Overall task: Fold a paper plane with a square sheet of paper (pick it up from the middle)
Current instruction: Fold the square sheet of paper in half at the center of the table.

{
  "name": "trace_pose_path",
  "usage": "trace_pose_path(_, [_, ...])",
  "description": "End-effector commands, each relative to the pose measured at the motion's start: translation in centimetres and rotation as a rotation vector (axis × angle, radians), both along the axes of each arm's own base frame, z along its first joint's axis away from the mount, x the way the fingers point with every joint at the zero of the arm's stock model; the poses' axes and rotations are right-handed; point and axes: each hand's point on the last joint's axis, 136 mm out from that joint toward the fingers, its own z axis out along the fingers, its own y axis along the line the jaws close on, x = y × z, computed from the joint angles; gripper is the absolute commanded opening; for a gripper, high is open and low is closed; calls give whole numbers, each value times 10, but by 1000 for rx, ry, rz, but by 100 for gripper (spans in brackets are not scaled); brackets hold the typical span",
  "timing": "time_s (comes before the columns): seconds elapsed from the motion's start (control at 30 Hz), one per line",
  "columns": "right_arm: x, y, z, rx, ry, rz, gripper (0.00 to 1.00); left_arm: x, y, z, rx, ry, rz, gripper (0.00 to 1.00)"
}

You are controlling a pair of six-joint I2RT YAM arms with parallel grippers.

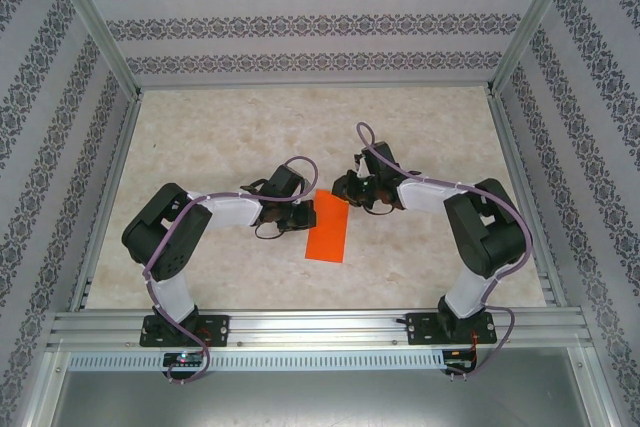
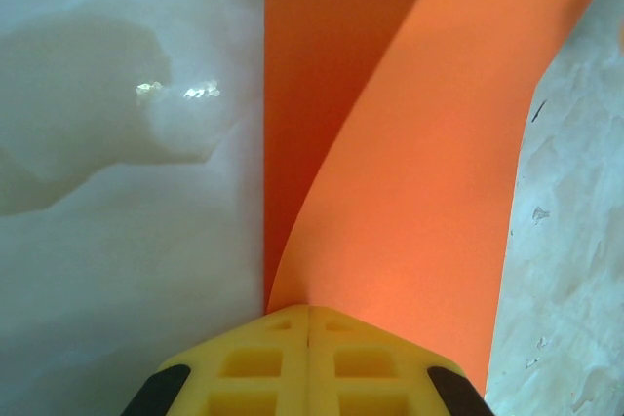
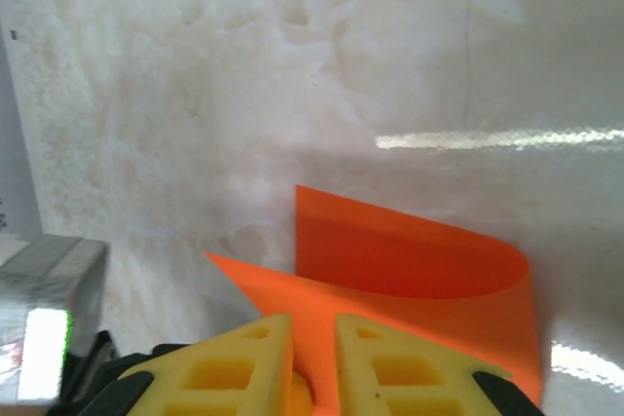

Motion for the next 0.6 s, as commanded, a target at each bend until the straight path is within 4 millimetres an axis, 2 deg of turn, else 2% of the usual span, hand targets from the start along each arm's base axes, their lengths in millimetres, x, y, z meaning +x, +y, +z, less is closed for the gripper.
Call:
trace_pose_path(0.0, [2,-8,-18,-48,15,-2,20,-30,34,-39,178,100,0,0])
trace_pose_path(0.13, [-1,-20,-41,-103,52,-24,20,-29,33,-37,176,95,1,0])
trace_pose_path(0.23, [-4,-21,-44,-103,76,-27,20,-30,34,-37,178,95,-1,0])
trace_pose_path(0.33, [-4,-22,-29,-131,105,-22,22,-31,35,-39,188,100,-3,0])
trace_pose_path(0.43, [5,-15,4,-89,35,-6,22,-31,35,-39,185,99,0,0])
trace_pose_path(0.5, [10,-14,15,-63,5,-8,22,-30,34,-38,181,98,2,0])
trace_pose_path(0.57, [14,-14,18,-36,8,-8,22,-30,34,-38,183,98,3,0])
